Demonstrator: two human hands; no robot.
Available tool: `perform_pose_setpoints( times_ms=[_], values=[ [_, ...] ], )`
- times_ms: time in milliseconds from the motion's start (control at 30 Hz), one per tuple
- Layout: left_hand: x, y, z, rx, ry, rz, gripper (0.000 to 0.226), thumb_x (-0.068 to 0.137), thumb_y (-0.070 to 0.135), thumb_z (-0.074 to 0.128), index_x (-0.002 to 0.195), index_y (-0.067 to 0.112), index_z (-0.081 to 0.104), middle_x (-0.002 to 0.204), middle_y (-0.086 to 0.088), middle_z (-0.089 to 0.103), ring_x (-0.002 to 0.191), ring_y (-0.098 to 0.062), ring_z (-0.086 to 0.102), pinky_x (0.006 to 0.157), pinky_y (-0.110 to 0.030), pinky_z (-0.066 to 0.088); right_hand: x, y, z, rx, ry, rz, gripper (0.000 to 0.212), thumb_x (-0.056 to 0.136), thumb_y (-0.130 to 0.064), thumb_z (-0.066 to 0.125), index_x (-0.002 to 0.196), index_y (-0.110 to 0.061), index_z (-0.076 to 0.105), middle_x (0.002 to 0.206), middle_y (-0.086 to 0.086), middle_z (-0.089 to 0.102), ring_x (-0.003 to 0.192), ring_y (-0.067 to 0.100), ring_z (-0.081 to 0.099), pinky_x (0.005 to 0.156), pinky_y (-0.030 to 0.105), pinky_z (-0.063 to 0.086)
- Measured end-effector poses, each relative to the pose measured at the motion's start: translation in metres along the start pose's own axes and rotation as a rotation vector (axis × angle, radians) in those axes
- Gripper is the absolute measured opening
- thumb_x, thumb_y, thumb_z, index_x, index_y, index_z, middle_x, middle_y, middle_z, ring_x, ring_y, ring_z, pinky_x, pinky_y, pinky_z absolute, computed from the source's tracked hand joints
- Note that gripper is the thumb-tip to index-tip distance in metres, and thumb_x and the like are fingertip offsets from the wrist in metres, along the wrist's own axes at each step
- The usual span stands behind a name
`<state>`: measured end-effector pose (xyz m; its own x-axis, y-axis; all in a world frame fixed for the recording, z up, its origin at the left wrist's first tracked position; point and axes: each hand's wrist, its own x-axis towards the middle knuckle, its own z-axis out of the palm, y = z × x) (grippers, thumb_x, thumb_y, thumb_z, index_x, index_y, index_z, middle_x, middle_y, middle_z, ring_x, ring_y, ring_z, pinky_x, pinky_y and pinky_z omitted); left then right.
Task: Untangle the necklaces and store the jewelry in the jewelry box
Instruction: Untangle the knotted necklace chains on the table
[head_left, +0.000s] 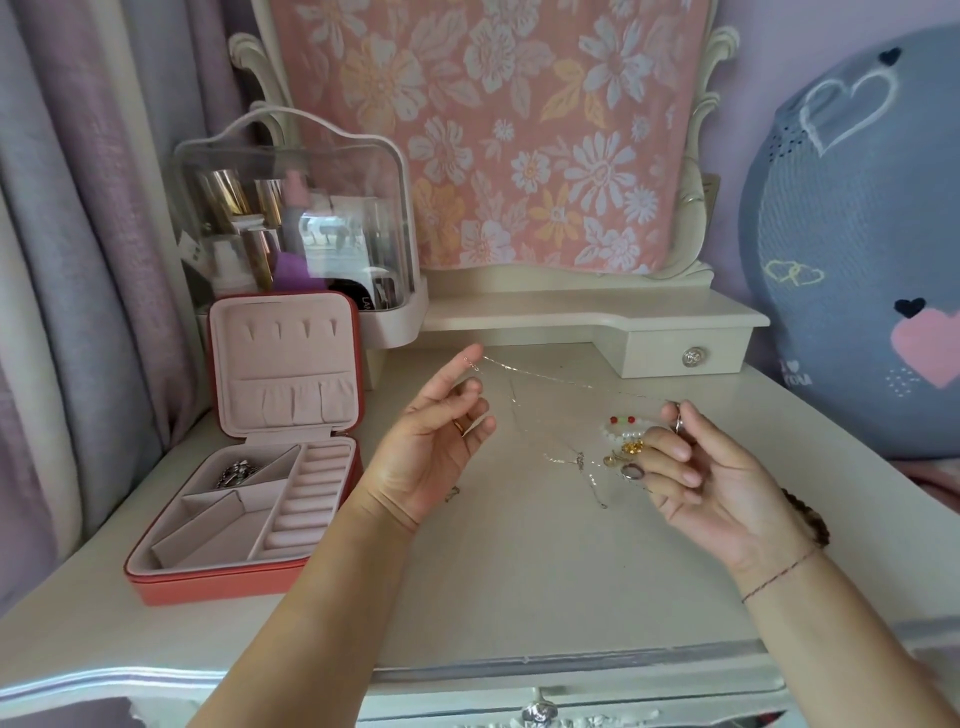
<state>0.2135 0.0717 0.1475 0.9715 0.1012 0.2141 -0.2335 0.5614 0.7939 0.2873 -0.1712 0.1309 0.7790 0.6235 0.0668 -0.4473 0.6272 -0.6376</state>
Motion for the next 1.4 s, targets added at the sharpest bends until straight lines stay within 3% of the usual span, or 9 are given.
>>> perform_pose_setpoints(
  times_ms=[133, 267, 367, 533, 633, 733, 933, 1233, 1400],
  values=[
    [0.000, 0.000, -0.002, -0.182, -0.039, -0.014, 0.036, 0.080, 0.003, 0.059, 0.110, 0.017, 0.073, 0.089, 0.000, 0.064, 0.086, -0.017, 0.066, 0.091, -0.034, 0.054, -0.001, -0.001, 0.000, -0.018, -0.001, 0.012, 0.040, 0.053, -0.023, 0.094, 0.078, -0.015, 0.064, 0.059, -0.005, 0.038, 0.041, 0.005, 0.035, 0.032, 0.017, 0.032],
    [-0.002, 0.003, 0.003, -0.296, -0.026, -0.028, 0.028, 0.087, 0.010, 0.049, 0.098, 0.014, 0.074, 0.083, -0.001, 0.061, 0.076, -0.016, 0.065, 0.082, -0.036, 0.058, -0.002, 0.000, 0.000, -0.025, -0.008, 0.003, 0.039, 0.053, -0.024, 0.093, 0.078, -0.016, 0.063, 0.061, -0.004, 0.039, 0.045, 0.007, 0.037, 0.038, 0.017, 0.035],
    [-0.004, 0.003, 0.002, -0.315, -0.094, -0.058, 0.032, 0.083, 0.010, 0.058, 0.112, 0.013, 0.071, 0.076, 0.000, 0.055, 0.066, -0.013, 0.059, 0.077, -0.034, 0.058, -0.002, 0.001, 0.000, -0.038, 0.006, -0.008, 0.040, 0.051, -0.025, 0.094, 0.077, -0.016, 0.065, 0.065, -0.003, 0.042, 0.050, 0.009, 0.040, 0.047, 0.019, 0.040],
    [-0.002, 0.001, -0.005, -0.289, -0.219, -0.111, 0.071, 0.069, 0.009, 0.079, 0.136, 0.014, 0.056, 0.075, 0.001, 0.046, 0.057, -0.010, 0.045, 0.064, -0.025, 0.052, -0.001, 0.002, 0.001, -0.075, 0.016, -0.014, 0.040, 0.049, -0.028, 0.094, 0.075, -0.016, 0.066, 0.068, -0.001, 0.048, 0.054, 0.011, 0.044, 0.054, 0.022, 0.045],
    [-0.001, 0.000, -0.004, -0.233, -0.188, -0.145, 0.077, 0.066, 0.008, 0.080, 0.138, 0.012, 0.052, 0.077, 0.000, 0.049, 0.054, -0.009, 0.043, 0.056, -0.022, 0.047, 0.001, 0.001, 0.006, -0.115, 0.021, 0.015, 0.035, 0.055, -0.028, 0.091, 0.077, -0.017, 0.066, 0.073, -0.001, 0.055, 0.045, 0.007, 0.039, 0.048, 0.018, 0.041],
    [0.001, -0.002, -0.002, -0.090, -0.101, -0.176, 0.058, 0.076, 0.005, 0.065, 0.132, 0.012, 0.053, 0.077, 0.001, 0.049, 0.051, -0.008, 0.040, 0.049, -0.019, 0.037, 0.003, -0.004, 0.017, -0.268, 0.061, 0.009, 0.011, 0.082, -0.028, 0.061, 0.079, -0.017, 0.060, 0.091, 0.004, 0.065, 0.036, 0.002, 0.029, 0.041, 0.013, 0.033],
    [0.000, -0.010, 0.003, 0.394, 0.110, -0.201, 0.030, 0.090, -0.001, 0.053, 0.115, 0.010, 0.066, 0.070, 0.005, 0.048, 0.049, -0.008, 0.034, 0.044, -0.018, 0.025, 0.011, -0.023, 0.048, -0.502, -0.033, -0.019, 0.014, 0.089, -0.028, 0.048, 0.083, -0.018, 0.057, 0.113, 0.006, 0.068, 0.036, 0.001, 0.025, 0.041, 0.013, 0.028],
    [-0.003, -0.018, 0.008, 0.622, 0.125, -0.194, 0.022, 0.086, -0.004, 0.060, 0.097, 0.009, 0.074, 0.065, 0.001, 0.045, 0.052, -0.011, 0.034, 0.048, -0.018, 0.028, 0.017, -0.041, 0.088, -0.568, -0.161, -0.113, 0.018, 0.089, -0.026, 0.048, 0.080, -0.020, 0.062, 0.128, 0.009, 0.063, 0.043, 0.005, 0.037, 0.047, 0.016, 0.039],
    [-0.003, -0.018, 0.009, 0.548, 0.100, -0.218, 0.020, 0.085, -0.004, 0.061, 0.088, 0.009, 0.075, 0.074, -0.010, 0.060, 0.058, -0.013, 0.055, 0.058, -0.017, 0.046, 0.014, -0.043, 0.103, -0.604, -0.194, -0.168, 0.024, 0.087, -0.024, 0.049, 0.073, -0.021, 0.068, 0.124, 0.009, 0.065, 0.049, 0.009, 0.046, 0.051, 0.020, 0.044]
  ],
)
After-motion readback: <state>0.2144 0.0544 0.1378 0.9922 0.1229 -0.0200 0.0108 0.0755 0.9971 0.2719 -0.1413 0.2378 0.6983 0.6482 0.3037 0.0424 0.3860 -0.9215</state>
